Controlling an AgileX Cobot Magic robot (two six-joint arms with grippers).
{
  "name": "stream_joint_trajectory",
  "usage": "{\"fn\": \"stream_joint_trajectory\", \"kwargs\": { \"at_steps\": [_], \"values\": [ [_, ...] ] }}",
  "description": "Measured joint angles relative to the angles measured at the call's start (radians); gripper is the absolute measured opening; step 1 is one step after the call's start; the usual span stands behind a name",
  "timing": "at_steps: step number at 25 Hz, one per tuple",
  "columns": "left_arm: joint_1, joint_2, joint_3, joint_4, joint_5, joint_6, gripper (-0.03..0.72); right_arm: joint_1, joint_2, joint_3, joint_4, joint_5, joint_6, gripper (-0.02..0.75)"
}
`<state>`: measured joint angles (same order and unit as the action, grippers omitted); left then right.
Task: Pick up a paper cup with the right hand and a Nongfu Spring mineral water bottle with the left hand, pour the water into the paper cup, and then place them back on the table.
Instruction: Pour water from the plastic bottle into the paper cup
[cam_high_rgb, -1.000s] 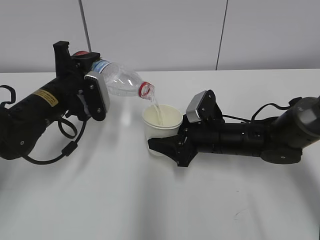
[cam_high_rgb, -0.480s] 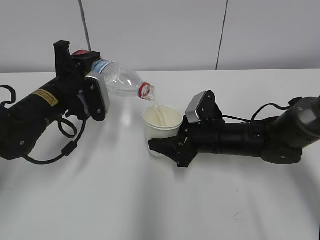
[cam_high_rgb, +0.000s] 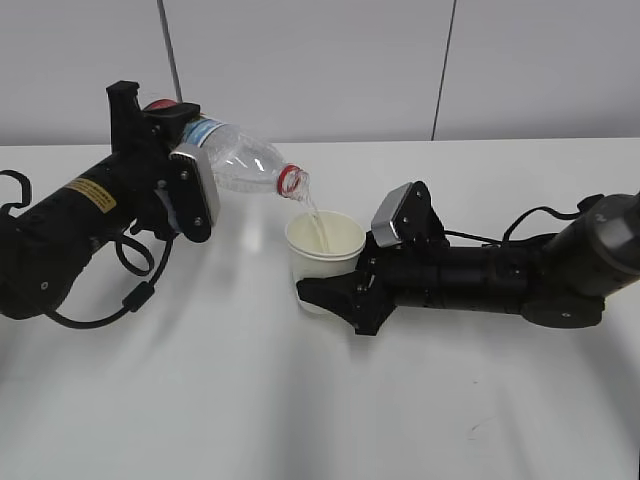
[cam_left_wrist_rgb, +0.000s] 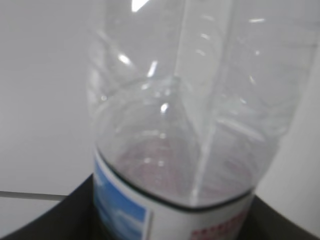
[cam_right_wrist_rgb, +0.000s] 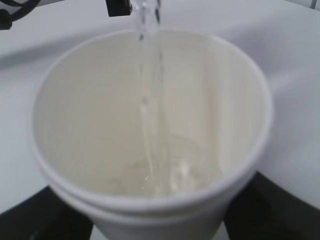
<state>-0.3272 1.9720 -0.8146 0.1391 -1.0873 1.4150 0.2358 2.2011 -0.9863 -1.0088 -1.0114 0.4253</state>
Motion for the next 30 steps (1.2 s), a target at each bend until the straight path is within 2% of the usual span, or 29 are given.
{"fn": "stream_joint_trajectory", "kwargs": {
  "at_steps": [30],
  "values": [
    [0.0,0.0,0.0,-0.001,-0.005,0.001,0.38,0.0,0.0,0.0,-0.004,0.006,0.002,0.509]
  ]
}}
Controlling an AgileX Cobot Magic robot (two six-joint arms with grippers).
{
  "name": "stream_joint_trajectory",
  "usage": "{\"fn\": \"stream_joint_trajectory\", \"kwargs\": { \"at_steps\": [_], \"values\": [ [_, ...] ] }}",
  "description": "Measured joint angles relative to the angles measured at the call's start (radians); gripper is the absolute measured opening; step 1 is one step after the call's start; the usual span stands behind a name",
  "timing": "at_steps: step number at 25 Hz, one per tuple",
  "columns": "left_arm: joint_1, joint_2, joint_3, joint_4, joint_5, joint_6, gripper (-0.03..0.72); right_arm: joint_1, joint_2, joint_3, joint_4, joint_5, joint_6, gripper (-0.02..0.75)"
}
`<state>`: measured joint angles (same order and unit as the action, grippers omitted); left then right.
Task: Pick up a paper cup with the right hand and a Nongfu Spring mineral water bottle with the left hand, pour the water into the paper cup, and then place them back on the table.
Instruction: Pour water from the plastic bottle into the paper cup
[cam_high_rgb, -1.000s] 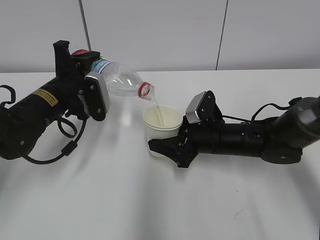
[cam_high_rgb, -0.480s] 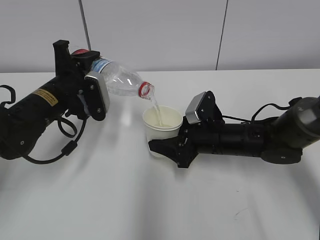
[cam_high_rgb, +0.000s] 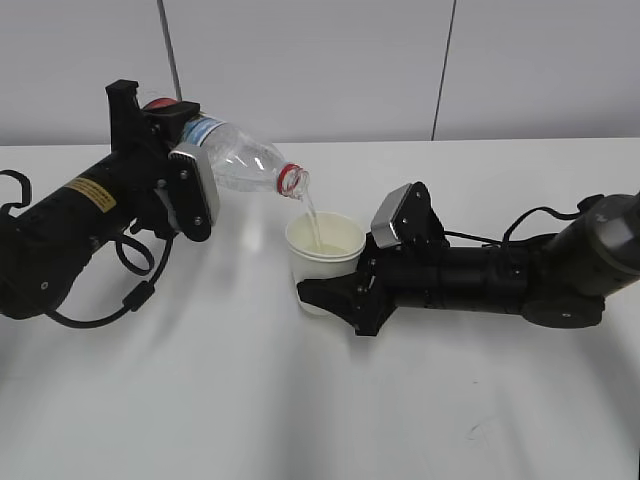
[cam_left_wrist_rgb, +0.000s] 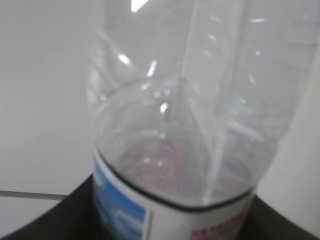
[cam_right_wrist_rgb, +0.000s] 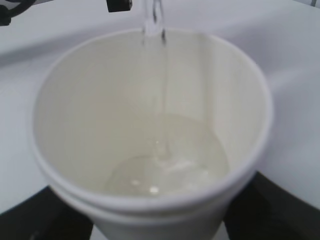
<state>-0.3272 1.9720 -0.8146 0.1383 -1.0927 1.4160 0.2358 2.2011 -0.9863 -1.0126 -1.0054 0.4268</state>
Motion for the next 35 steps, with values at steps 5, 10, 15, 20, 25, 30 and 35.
{"fn": "stream_joint_trajectory", "kwargs": {
  "at_steps": [5,10,15,20,25,30,35],
  "values": [
    [0.0,0.0,0.0,0.0,0.0,0.0,0.38,0.0,0.0,0.0,0.0,0.0,0.0,0.509],
    [0.0,0.0,0.0,0.0,0.0,0.0,0.38,0.0,0.0,0.0,0.0,0.0,0.0,0.509],
    [0.0,0.0,0.0,0.0,0.0,0.002,0.38,0.0,0.0,0.0,0.0,0.0,0.0,0.509],
    [0.0,0.0,0.0,0.0,-0.001,0.002,0.38,0.0,0.0,0.0,0.0,0.0,0.0,0.509],
    [0.0,0.0,0.0,-0.006,-0.001,-0.005,0.38,0.0,0.0,0.0,0.0,0.0,0.0,0.509],
    [0.0,0.0,0.0,-0.007,-0.002,-0.035,0.38,0.0,0.0,0.0,0.0,0.0,0.0,0.509],
    [0.0,0.0,0.0,-0.008,-0.002,-0.077,0.38,0.0,0.0,0.0,0.0,0.0,0.0,0.509]
  ]
}}
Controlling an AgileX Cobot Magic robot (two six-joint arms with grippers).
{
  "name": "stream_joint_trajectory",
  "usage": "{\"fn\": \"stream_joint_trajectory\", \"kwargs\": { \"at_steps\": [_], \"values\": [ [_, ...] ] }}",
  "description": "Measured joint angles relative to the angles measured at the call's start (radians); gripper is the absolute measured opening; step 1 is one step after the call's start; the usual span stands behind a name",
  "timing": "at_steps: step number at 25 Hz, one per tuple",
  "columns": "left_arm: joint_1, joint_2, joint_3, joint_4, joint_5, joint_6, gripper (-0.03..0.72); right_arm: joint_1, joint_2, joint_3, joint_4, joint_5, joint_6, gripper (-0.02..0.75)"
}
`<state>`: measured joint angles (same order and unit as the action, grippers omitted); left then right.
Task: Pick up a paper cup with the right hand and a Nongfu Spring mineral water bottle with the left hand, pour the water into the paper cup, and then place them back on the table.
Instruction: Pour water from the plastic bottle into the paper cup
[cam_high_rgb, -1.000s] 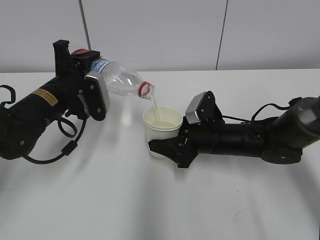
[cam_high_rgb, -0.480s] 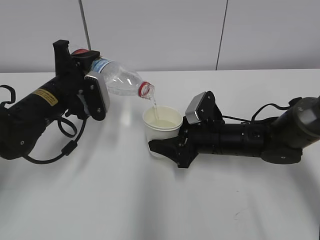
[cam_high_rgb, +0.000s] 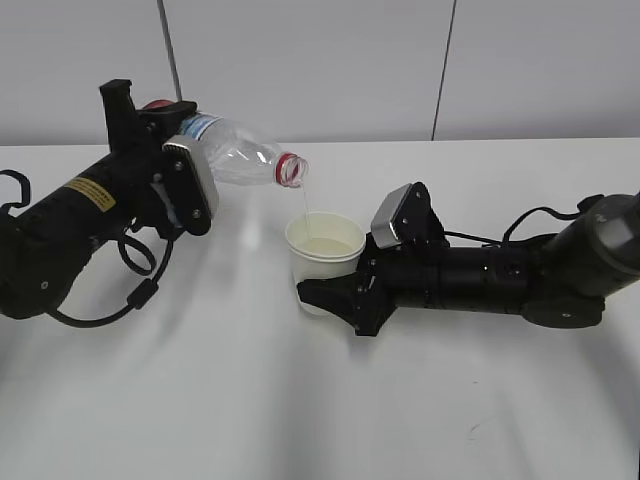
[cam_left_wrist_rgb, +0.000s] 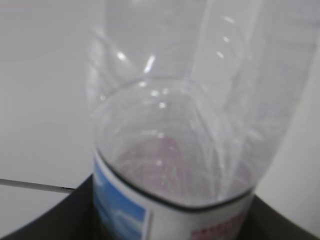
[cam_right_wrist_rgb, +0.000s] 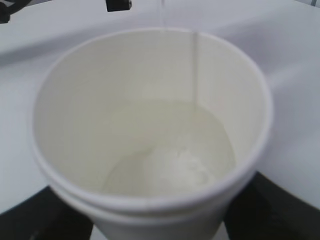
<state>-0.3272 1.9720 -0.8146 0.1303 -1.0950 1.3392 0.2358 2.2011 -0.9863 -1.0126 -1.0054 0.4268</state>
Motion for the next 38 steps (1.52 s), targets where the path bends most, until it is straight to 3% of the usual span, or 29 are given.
{"fn": "stream_joint_trajectory", "kwargs": {
  "at_steps": [6,11,21,26,32,38],
  "values": [
    [0.0,0.0,0.0,-0.004,-0.001,-0.104,0.38,0.0,0.0,0.0,0.0,0.0,0.0,0.509],
    [0.0,0.0,0.0,-0.007,-0.002,-0.297,0.38,0.0,0.0,0.0,0.012,0.0,0.0,0.509],
    [0.0,0.0,0.0,-0.053,-0.002,-0.84,0.38,0.0,0.0,0.0,0.055,0.0,0.0,0.509],
    [0.0,0.0,0.0,-0.063,0.019,-1.036,0.38,0.0,0.0,0.0,0.08,0.001,0.0,0.509],
    [0.0,0.0,0.0,-0.064,0.075,-1.418,0.38,0.0,0.0,0.0,0.12,0.002,0.0,0.509],
    [0.0,0.0,0.0,-0.064,0.085,-1.497,0.38,0.001,0.0,0.0,0.141,0.002,0.0,0.509]
  ]
}}
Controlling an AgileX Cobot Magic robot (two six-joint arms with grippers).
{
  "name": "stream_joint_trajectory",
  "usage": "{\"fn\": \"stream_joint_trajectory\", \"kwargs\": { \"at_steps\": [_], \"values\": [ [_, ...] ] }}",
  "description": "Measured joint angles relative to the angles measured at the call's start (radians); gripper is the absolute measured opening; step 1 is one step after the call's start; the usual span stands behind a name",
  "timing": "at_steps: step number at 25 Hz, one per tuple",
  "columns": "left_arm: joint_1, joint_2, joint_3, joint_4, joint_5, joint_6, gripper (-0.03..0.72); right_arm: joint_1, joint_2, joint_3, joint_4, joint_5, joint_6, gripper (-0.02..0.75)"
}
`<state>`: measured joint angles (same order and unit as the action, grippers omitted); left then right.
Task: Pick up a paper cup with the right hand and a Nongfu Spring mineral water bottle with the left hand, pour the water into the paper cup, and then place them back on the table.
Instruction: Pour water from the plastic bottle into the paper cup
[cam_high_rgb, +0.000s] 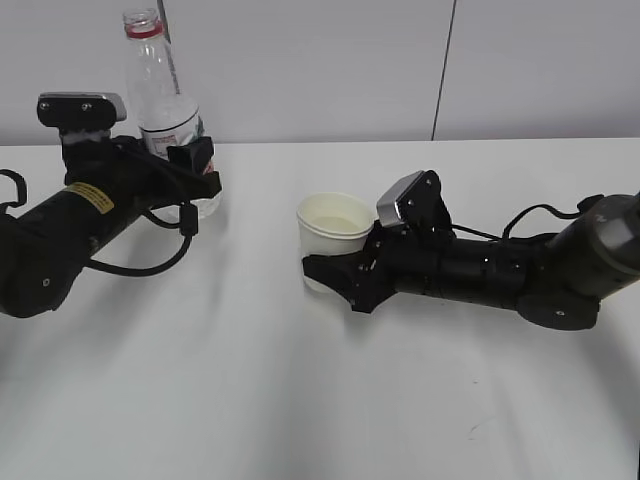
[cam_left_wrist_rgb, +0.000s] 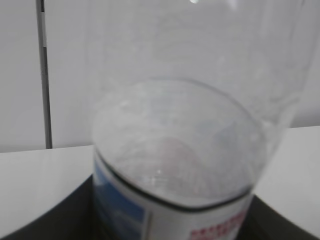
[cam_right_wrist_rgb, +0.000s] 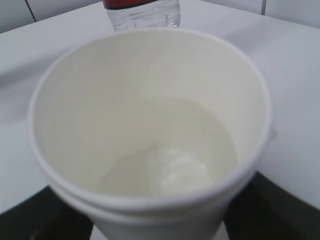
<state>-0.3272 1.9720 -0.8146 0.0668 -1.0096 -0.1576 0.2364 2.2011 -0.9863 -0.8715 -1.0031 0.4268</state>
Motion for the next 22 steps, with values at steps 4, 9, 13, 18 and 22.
{"fn": "stream_joint_trajectory", "kwargs": {
  "at_steps": [4,9,13,18,22],
  "values": [
    [0.0,0.014,0.0,0.0,-0.013,-0.002,0.38,0.002,0.0,0.0,0.025,0.0,0.0,0.509],
    [0.0,0.087,0.0,0.0,-0.079,-0.002,0.38,0.002,0.0,0.0,0.038,0.0,0.0,0.509],
    [0.0,0.145,0.0,-0.002,-0.088,-0.002,0.38,0.002,0.0,0.0,0.057,0.0,0.0,0.509],
    [0.0,0.182,0.0,-0.024,-0.117,-0.002,0.38,0.0,0.0,0.0,0.084,0.0,0.0,0.509],
    [0.0,0.191,0.0,-0.03,-0.134,-0.002,0.38,-0.006,0.0,0.0,0.104,0.0,0.0,0.509]
  ]
}}
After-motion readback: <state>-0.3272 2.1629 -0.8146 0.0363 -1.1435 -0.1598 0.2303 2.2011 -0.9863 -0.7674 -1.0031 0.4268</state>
